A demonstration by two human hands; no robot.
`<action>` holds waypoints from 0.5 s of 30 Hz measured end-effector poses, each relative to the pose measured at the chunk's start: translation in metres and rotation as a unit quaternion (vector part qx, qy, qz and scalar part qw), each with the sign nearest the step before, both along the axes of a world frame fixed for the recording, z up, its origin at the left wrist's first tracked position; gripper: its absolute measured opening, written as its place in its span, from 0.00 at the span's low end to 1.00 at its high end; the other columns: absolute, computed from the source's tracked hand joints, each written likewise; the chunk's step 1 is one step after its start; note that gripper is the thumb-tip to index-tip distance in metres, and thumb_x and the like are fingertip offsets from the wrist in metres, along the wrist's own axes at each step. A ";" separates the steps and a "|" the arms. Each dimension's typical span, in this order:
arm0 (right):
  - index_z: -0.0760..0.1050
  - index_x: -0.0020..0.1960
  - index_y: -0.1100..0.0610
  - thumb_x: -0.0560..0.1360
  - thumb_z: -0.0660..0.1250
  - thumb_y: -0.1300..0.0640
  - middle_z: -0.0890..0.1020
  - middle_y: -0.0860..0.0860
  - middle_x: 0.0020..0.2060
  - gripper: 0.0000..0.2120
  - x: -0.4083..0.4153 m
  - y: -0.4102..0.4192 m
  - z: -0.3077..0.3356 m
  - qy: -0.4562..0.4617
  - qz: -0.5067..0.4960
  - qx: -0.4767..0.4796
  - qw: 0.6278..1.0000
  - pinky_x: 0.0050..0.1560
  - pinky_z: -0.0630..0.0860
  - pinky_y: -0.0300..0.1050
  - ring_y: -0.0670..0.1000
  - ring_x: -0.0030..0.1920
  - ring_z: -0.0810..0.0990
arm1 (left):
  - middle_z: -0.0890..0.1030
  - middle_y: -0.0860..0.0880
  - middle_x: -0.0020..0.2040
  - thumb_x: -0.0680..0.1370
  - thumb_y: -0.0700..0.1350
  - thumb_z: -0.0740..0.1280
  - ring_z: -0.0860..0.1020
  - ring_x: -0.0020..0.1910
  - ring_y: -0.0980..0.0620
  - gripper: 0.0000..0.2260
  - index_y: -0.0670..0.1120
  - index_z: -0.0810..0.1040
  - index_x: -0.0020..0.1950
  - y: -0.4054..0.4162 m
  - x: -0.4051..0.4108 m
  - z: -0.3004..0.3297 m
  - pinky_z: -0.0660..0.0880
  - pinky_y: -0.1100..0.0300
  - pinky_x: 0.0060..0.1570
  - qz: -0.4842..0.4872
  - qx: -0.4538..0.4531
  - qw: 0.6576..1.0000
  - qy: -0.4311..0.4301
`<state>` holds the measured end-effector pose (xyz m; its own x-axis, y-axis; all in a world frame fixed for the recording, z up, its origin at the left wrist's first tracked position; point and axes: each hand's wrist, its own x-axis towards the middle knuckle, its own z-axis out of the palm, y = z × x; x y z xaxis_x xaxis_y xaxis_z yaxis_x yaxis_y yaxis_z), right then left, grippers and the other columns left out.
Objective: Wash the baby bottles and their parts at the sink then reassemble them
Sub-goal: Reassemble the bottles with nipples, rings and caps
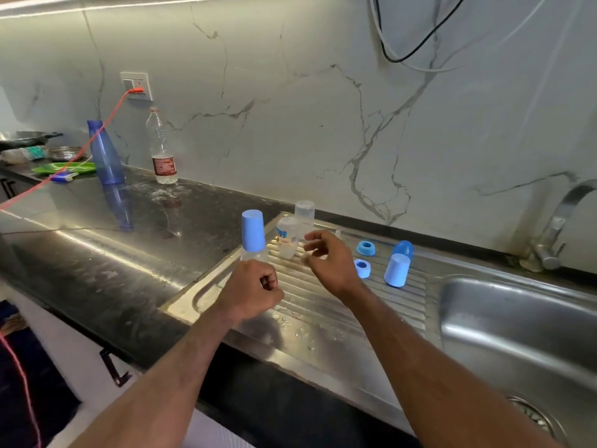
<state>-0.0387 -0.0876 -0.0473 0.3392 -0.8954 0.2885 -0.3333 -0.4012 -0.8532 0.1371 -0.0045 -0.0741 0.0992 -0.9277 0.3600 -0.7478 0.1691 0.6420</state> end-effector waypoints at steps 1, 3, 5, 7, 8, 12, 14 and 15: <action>0.75 0.61 0.52 0.76 0.71 0.64 0.81 0.48 0.52 0.15 -0.015 -0.003 -0.001 0.013 -0.025 -0.009 1.000 0.47 0.77 0.35 0.47 0.51 0.80 | 0.75 0.56 0.25 0.65 0.36 0.73 0.72 0.27 0.59 0.14 0.51 0.73 0.27 -0.005 -0.011 0.000 0.69 0.65 0.29 -0.013 -0.002 1.000 0.003; 0.78 0.57 0.54 0.77 0.67 0.67 0.82 0.47 0.48 0.13 -0.045 -0.011 -0.005 0.060 -0.087 -0.037 0.994 0.49 0.78 0.37 0.48 0.50 0.81 | 0.76 0.56 0.25 0.65 0.39 0.72 0.72 0.27 0.59 0.13 0.53 0.73 0.26 -0.018 -0.032 0.000 0.72 0.60 0.30 -0.036 -0.002 0.999 0.007; 0.80 0.53 0.54 0.77 0.67 0.64 0.82 0.48 0.45 0.08 -0.072 -0.020 -0.006 0.165 -0.139 -0.078 0.973 0.54 0.79 0.44 0.50 0.50 0.81 | 0.77 0.56 0.27 0.65 0.41 0.72 0.73 0.28 0.59 0.11 0.54 0.74 0.27 -0.035 -0.050 -0.003 0.73 0.61 0.32 -0.047 -0.005 0.999 0.010; 0.82 0.54 0.54 0.77 0.67 0.61 0.82 0.52 0.50 0.09 -0.090 -0.025 -0.005 0.317 -0.147 -0.135 0.927 0.58 0.75 0.47 0.54 0.54 0.79 | 0.79 0.56 0.29 0.67 0.41 0.73 0.76 0.30 0.59 0.11 0.54 0.76 0.29 -0.053 -0.063 -0.005 0.73 0.63 0.34 -0.045 -0.013 0.999 0.006; 0.83 0.55 0.53 0.78 0.65 0.61 0.81 0.52 0.54 0.11 -0.098 -0.027 -0.006 0.386 -0.149 -0.166 0.895 0.60 0.73 0.48 0.55 0.58 0.77 | 0.79 0.56 0.30 0.68 0.41 0.73 0.77 0.31 0.59 0.10 0.54 0.77 0.31 -0.064 -0.071 -0.007 0.73 0.64 0.35 -0.047 -0.015 0.999 0.003; 0.82 0.59 0.49 0.78 0.64 0.58 0.77 0.48 0.62 0.13 -0.111 -0.041 -0.019 0.447 -0.157 -0.214 0.854 0.65 0.65 0.50 0.54 0.65 0.71 | 0.82 0.55 0.34 0.71 0.41 0.75 0.79 0.36 0.58 0.05 0.49 0.83 0.37 -0.089 -0.087 -0.020 0.75 0.62 0.40 -0.039 -0.031 0.998 0.026; 0.81 0.61 0.49 0.78 0.65 0.56 0.75 0.49 0.63 0.13 -0.110 -0.047 -0.024 0.449 -0.161 -0.219 0.851 0.66 0.64 0.51 0.54 0.66 0.69 | 0.82 0.56 0.35 0.72 0.42 0.76 0.79 0.37 0.58 0.05 0.50 0.83 0.38 -0.095 -0.092 -0.024 0.76 0.61 0.41 -0.035 -0.040 0.997 0.050; 0.81 0.61 0.50 0.78 0.65 0.55 0.74 0.49 0.63 0.13 -0.108 -0.050 -0.026 0.457 -0.165 -0.231 0.843 0.65 0.63 0.52 0.54 0.65 0.69 | 0.82 0.56 0.35 0.72 0.42 0.77 0.79 0.36 0.58 0.06 0.50 0.83 0.38 -0.097 -0.094 -0.025 0.76 0.63 0.40 -0.035 -0.046 0.996 0.062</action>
